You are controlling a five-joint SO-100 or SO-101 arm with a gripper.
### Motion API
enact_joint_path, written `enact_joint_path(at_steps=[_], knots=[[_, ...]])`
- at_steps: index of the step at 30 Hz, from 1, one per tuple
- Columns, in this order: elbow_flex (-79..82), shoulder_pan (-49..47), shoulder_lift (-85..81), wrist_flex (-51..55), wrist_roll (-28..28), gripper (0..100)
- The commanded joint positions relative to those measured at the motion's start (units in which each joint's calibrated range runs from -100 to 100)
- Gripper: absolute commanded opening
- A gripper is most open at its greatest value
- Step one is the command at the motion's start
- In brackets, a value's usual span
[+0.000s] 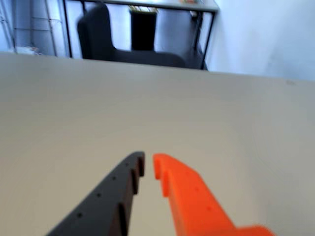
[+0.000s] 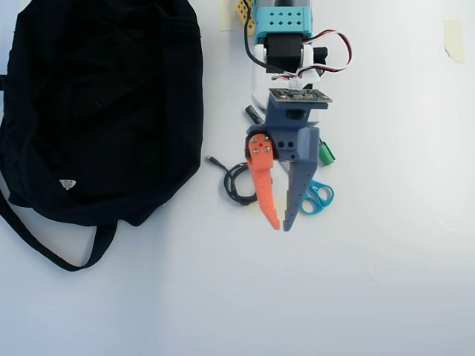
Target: Put the bike light into the black bag
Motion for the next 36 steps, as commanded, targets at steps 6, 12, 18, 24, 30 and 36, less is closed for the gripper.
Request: enact_joint_path(at_steps=[6,12,18,24,30,36], knots=[[0.97,1.20,-1.79,-0.51,0.85,2],[4.47,1.34,-3.53,-0.51,0.90,2],[6.36,2.39,-7.51,-0.42,0.90,2],[13.45,2.24,-13.24,-0.17,0.90,2],[12.02,0.22,-16.89,14.91,0.90,2],[8.24,-5.31,-18.14,37.04,0.90,2]])
